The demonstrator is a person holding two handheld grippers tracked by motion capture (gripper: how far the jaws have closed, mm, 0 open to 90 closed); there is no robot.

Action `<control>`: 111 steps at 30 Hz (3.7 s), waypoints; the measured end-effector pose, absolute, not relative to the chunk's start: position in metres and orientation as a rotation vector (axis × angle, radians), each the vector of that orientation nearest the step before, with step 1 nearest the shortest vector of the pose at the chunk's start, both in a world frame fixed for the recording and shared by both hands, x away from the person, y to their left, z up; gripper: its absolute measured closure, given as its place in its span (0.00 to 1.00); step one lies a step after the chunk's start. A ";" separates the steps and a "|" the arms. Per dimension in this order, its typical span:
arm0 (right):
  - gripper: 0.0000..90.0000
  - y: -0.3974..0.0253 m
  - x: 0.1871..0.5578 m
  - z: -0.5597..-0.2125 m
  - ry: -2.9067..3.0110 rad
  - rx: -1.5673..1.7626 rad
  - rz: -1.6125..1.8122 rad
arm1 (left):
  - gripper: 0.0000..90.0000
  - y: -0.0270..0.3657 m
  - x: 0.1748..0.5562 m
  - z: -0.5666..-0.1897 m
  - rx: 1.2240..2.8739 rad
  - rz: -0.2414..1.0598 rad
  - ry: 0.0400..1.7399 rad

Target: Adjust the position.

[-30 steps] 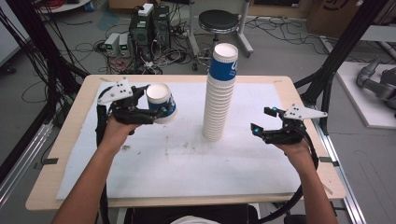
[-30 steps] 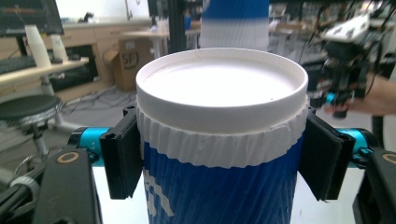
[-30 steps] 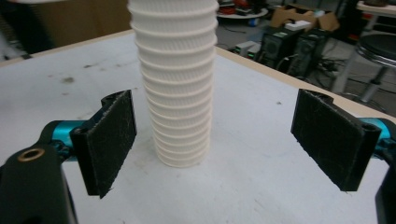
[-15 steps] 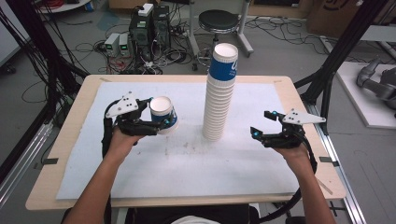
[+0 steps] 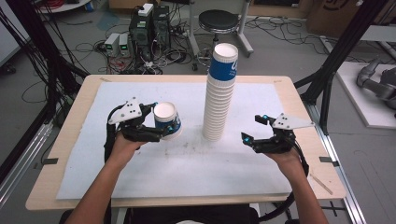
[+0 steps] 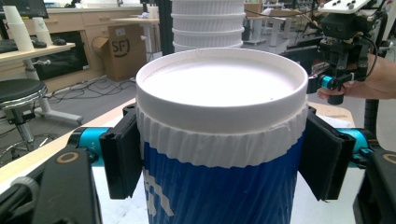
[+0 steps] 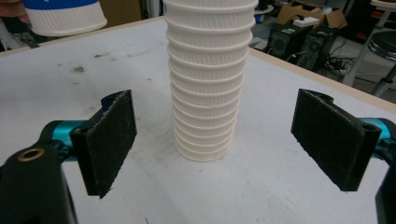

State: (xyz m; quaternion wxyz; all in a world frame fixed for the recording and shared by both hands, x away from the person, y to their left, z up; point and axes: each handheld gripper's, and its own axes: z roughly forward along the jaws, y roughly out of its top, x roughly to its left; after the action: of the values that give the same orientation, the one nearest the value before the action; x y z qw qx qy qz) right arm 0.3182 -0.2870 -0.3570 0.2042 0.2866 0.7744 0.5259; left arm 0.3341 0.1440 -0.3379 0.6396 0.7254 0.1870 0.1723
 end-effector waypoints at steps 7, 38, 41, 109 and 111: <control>0.16 -0.277 0.313 -0.359 2.202 0.738 1.505 | 0.29 0.126 0.335 -0.338 1.649 0.373 0.409; 0.16 -0.204 0.314 -0.365 2.323 0.516 1.690 | 0.29 0.060 0.331 -0.335 1.677 0.264 0.294; 0.16 -0.195 0.318 -0.367 2.336 0.507 1.702 | 0.29 0.057 0.331 -0.335 1.679 0.253 0.292; 0.29 -0.217 0.320 -0.351 2.561 0.225 1.365 | 0.17 0.062 0.335 -0.334 1.881 0.101 0.210; 0.29 -0.216 0.320 -0.351 2.572 0.216 1.357 | 0.17 0.059 0.335 -0.337 1.911 0.095 0.196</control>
State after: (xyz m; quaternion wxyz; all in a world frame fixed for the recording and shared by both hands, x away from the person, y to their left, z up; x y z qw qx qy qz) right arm 0.3202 -0.2159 -0.3510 0.1126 0.0736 0.8764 0.4624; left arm 0.3349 0.0588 -0.3370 0.5720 0.8150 0.0834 0.0405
